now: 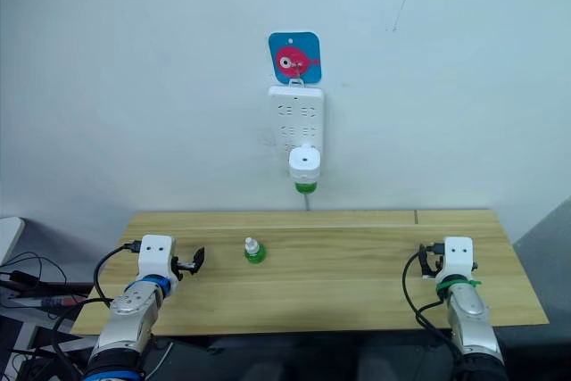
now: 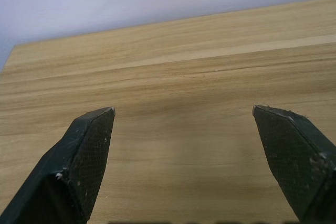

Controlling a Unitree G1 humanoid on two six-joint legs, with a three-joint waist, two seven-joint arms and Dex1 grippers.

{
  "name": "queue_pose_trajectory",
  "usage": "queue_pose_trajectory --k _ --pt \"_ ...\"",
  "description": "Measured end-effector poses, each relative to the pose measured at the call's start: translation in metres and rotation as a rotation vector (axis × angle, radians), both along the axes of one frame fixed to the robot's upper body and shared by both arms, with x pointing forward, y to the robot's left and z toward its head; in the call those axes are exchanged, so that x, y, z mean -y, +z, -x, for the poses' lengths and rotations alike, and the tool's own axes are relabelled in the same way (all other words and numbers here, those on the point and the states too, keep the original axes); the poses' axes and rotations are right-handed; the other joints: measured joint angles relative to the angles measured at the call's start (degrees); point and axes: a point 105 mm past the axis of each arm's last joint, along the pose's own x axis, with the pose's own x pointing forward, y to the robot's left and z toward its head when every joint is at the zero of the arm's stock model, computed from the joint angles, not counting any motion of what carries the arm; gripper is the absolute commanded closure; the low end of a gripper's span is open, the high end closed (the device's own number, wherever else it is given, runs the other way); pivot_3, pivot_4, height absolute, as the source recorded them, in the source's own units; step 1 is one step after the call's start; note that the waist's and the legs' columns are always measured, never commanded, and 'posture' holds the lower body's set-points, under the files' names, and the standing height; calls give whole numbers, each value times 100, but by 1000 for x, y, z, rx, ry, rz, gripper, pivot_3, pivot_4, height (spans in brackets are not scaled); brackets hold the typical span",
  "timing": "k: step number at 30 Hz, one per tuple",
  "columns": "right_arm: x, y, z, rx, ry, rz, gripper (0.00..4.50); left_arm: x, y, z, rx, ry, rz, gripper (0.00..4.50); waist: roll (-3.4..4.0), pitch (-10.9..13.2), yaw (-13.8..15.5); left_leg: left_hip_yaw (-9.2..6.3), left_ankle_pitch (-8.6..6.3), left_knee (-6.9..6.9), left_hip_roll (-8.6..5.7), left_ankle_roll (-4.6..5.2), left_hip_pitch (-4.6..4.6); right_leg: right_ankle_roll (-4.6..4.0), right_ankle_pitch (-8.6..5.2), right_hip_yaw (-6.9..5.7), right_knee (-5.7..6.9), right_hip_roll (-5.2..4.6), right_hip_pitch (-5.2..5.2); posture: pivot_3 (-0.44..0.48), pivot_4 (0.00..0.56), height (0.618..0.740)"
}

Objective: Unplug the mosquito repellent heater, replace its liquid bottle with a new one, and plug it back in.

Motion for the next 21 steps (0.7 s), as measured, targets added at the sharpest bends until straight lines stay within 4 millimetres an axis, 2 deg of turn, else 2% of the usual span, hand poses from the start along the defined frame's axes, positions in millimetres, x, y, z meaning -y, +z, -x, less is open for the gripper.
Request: queue_pose_trajectory --k 21 --pt "0 5 0 15 9 9 42 3 2 -1 35 -1 59 0 -1 1 0 0 0 0 0 0 -1 0 0 0 0 -1 -1 70 122 740"
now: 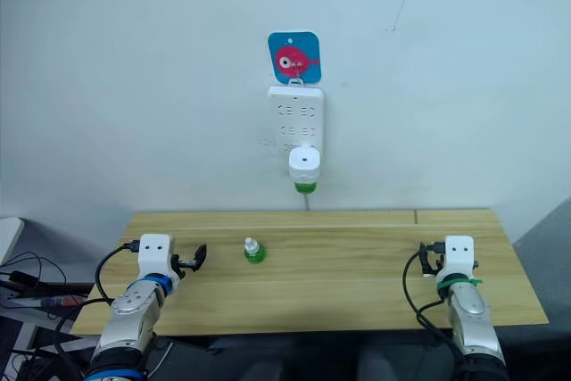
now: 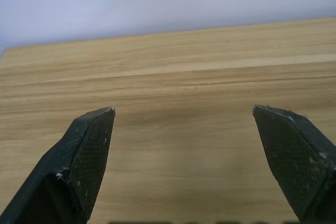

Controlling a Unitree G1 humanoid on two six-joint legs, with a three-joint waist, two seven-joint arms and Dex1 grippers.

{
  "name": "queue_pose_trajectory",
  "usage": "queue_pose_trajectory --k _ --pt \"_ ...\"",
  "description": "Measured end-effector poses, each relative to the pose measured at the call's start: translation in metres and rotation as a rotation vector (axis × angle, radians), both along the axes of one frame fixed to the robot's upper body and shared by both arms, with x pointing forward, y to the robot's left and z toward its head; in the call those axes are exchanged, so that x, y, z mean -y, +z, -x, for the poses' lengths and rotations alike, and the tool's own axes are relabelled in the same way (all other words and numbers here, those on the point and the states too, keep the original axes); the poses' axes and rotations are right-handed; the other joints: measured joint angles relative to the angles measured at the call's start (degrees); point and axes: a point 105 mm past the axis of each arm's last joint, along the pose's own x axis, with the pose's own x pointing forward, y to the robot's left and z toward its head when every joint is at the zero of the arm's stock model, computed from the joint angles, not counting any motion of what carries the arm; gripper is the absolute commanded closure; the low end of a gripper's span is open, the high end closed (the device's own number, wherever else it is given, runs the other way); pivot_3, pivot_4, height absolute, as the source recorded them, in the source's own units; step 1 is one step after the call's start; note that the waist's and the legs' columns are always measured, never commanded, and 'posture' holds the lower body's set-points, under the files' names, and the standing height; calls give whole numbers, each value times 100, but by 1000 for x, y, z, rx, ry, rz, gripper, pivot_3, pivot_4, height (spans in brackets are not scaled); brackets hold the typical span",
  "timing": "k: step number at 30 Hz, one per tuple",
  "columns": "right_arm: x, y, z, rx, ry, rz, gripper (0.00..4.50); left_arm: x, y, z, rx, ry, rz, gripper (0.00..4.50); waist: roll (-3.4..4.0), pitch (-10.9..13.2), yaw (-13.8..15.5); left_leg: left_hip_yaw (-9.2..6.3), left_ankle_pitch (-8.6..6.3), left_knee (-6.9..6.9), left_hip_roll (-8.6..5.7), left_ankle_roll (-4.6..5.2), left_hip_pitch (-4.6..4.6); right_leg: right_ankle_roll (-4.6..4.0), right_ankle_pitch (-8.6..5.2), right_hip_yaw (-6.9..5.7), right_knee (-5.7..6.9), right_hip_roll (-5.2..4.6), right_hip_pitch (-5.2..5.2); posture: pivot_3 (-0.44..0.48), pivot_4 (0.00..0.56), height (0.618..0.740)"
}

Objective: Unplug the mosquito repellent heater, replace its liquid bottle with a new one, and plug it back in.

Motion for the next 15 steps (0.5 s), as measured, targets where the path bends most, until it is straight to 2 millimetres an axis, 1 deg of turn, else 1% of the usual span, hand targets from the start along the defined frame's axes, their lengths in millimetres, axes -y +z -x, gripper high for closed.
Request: queue_pose_trajectory --k 6,10,12,14,15 --pt "-1 3 -1 10 5 3 42 -2 5 1 15 -9 39 0 -2 24 -3 0 0 0 1 0 -1 0 0 -1 0 0 0 70 126 740" --pt "-4 6 0 13 24 4 42 -1 18 1 50 -57 68 0 -1 52 -6 -1 0 0 2 0 -2 0 0 -2 0 -1 0 71 133 740" --pt "-11 13 0 23 72 3 42 -1 31 2 70 -114 75 0 -3 77 -11 -2 0 0 4 0 -3 0 -1 -3 0 -1 -1 69 143 740" --pt "-18 27 -3 50 132 3 42 0 52 1 106 -194 76 0 0 142 -19 -1 0 1 5 0 -6 0 0 -4 1 -2 -2 70 154 740" --pt "-22 39 -5 71 168 -5 42 1 65 -1 127 -243 72 0 0 175 -21 -1 0 2 5 0 -6 0 -1 -5 2 -3 -2 70 154 740"
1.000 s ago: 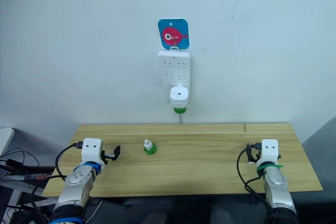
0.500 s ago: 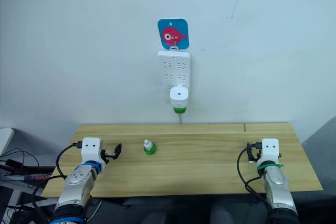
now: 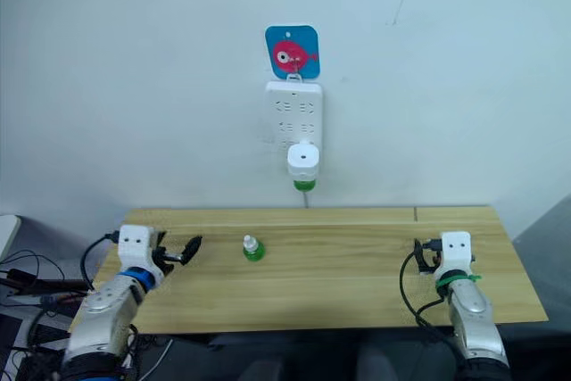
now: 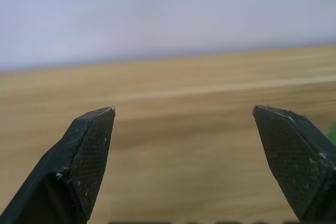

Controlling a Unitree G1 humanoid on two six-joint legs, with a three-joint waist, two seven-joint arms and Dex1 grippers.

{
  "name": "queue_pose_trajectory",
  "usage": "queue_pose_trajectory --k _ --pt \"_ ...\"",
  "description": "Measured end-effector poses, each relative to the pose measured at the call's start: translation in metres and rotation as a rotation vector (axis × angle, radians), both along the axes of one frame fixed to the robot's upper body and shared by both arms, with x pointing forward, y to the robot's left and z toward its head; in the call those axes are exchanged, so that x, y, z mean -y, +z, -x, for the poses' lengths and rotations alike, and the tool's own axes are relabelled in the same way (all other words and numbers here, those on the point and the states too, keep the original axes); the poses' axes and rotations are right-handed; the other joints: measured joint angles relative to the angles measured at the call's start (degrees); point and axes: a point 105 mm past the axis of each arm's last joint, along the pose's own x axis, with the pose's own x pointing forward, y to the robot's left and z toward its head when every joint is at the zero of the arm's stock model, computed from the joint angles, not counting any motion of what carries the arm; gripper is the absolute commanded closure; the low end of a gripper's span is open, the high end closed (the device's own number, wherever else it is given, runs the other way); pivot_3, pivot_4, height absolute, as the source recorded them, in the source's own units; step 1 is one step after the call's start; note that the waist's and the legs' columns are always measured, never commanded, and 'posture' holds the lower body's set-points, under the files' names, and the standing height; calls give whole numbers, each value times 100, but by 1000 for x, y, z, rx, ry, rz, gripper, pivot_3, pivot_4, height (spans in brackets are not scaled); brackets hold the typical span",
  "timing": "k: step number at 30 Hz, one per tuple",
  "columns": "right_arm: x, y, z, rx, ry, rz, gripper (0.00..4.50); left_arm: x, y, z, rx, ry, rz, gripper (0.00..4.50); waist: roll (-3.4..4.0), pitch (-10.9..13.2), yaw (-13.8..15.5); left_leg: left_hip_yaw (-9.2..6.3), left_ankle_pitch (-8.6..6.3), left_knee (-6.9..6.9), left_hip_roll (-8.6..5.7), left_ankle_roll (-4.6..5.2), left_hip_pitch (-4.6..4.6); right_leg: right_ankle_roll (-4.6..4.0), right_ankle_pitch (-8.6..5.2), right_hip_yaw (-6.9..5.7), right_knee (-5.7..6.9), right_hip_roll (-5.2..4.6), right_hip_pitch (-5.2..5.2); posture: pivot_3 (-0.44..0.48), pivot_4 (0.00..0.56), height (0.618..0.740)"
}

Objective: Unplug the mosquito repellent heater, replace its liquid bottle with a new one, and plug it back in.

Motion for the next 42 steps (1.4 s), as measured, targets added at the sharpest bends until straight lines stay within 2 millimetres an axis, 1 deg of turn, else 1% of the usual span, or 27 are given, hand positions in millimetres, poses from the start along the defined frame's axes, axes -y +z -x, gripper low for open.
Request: queue_pose_trajectory --k 1,4,6,7,8,10,12,14,16,19,23,26,27,33,37,42 --pt "-5 12 -2 22 40 -1 42 2 11 -1 18 -43 -3 0 1 17 -3 -1 0 -1 0 0 -2 0 0 -3 -2 0 -1 71 166 740" --pt "-22 50 -7 96 169 -31 42 12 40 -5 53 -164 -7 0 4 68 -15 -6 0 -1 0 0 -5 0 0 -9 -2 -1 -1 71 166 740" --pt "-37 75 -8 130 267 -57 42 21 59 -10 73 -232 8 0 -5 128 -13 -14 0 0 0 0 -6 0 0 -17 -2 -1 0 64 188 740" --pt "-47 89 -9 150 322 -73 42 26 70 -15 94 -262 25 0 -8 170 -13 -17 1 1 1 -1 -11 0 0 -22 -3 -2 -3 64 188 740" --pt "-56 100 -9 162 368 -88 9 33 80 -18 113 -297 46 187 -11 195 -13 -22 1 4 1 -1 -17 0 0 -27 -2 -2 -4 64 188 740" --pt "-78 129 -7 199 481 -117 0 52 104 -24 159 -390 89 610 -14 220 -16 -29 1 7 0 -2 -33 0 0 -34 -3 -4 -15 56 200 740" --pt "-98 154 -3 224 584 -129 0 69 122 -30 187 -468 97 1181 -24 263 -26 -44 2 9 -1 -3 -49 0 0 -48 -3 -5 -25 51 206 740" --pt "-119 175 2 234 690 -149 0 87 134 -35 196 -539 90 1181 -29 292 -48 -64 7 15 -1 -11 -84 -1 1 -72 -3 -8 -48 47 211 740" --pt "-134 189 8 236 770 -170 0 100 139 -37 191 -598 85 1181 -29 314 -72 -78 18 16 -3 -30 -98 -2 3 -101 2 -19 -59 38 218 740" --pt "-152 208 14 233 867 -175 0 122 152 -46 210 -679 89 1181 -33 346 -76 -101 22 16 -6 -38 -127 -3 3 -127 3 -22 -79 27 232 740" --pt "-169 218 18 231 938 -165 0 140 165 -64 241 -741 66 1181 -39 386 -95 -110 23 18 -9 -39 -149 -4 4 -136 -1 -25 -92 20 241 740" --pt "-174 218 18 224 947 -162 0 151 164 -73 242 -783 55 1181 -40 442 -117 -111 23 28 -12 -39 -164 -4 4 -136 -2 -29 -100 13 247 740" --pt "-175 218 18 226 948 -165 0 153 163 -75 237 -789 49 1181 -39 452 -121 -113 23 37 -12 -39 -183 -4 4 -139 -1 -29 -114 13 247 740" --pt "-172 216 14 223 900 -171 0 163 163 -87 247 -836 26 1181 -43 508 -127 -122 22 78 -12 -38 -217 -3 4 -149 13 -28 -132 -4 253 740" --pt "-163 207 9 200 826 -181 0 168 165 -93 261 -866 20 1181 -49 544 -116 -122 23 95 -17 -38 -217 -3 4 -147 13 -28 -120 -13 254 740" --pt "-155 206 7 206 768 -183 0 174 166 -98 265 -902 15 1181 -55 572 -106 -127 26 105 -23 -32 -216 -1 5 -148 16 -27 -109 -21 255 740"
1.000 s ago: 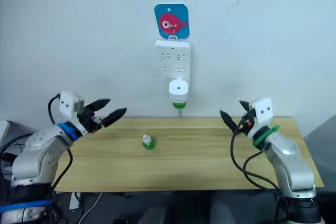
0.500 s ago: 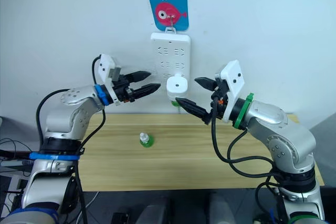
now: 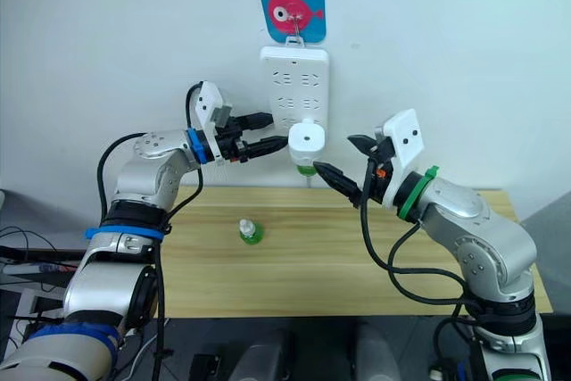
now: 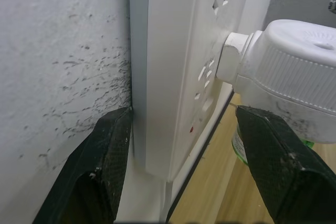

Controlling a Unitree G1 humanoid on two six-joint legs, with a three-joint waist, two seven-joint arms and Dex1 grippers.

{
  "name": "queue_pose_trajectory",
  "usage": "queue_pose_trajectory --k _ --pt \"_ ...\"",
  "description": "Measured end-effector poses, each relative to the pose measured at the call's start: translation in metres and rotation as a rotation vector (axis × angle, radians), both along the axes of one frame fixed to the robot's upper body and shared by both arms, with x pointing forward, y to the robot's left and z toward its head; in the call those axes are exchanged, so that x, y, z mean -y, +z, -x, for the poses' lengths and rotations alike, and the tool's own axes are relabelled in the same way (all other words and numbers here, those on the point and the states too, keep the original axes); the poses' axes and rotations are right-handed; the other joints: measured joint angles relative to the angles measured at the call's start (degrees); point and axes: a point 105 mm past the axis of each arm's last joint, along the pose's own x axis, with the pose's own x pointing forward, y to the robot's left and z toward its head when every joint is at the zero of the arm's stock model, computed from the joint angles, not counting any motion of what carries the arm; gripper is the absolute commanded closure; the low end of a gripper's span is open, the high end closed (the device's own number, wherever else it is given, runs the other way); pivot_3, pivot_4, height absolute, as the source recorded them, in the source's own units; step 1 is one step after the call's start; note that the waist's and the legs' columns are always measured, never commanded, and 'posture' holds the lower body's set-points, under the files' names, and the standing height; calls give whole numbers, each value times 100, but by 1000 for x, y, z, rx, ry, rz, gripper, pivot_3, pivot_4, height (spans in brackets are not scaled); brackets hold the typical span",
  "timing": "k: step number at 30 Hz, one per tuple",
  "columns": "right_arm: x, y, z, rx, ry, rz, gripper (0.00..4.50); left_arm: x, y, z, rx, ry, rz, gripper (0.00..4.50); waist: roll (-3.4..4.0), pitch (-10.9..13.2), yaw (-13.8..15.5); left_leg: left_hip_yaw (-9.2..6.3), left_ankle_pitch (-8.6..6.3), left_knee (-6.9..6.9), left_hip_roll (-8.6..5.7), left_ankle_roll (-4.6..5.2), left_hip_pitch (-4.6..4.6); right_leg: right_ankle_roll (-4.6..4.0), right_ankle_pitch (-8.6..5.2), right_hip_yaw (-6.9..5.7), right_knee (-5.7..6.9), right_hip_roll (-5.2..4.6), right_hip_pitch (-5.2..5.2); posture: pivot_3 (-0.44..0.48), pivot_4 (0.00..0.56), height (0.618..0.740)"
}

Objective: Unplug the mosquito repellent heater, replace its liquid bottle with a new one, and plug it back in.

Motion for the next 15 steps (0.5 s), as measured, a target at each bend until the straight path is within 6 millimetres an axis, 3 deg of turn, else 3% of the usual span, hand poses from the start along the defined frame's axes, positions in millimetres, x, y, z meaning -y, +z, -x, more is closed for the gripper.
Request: queue_pose_trajectory --k 4,9,12,15 --pt "1 -5 3 -19 -3 6 0 12 4 2 8 -64 8 1181 -1 14 -12 -3 2 0 1 -1 0 0 0 -4 4 1 -1 -30 254 740" --pt "9 -26 9 -82 -30 28 0 24 12 10 11 -159 12 1181 1 21 -45 -5 0 -9 1 3 -1 1 0 -7 3 1 -6 -38 254 740" --pt "9 -25 10 -74 -41 27 0 28 16 16 11 -201 8 1181 5 38 -58 -7 0 -9 3 2 -1 1 0 -8 4 1 -6 -44 256 740" --pt "6 -21 12 -56 -45 18 0 28 18 19 4 -221 -2 1761 5 41 -64 -7 0 -7 3 2 -1 1 0 -8 4 2 -6 -46 257 740"
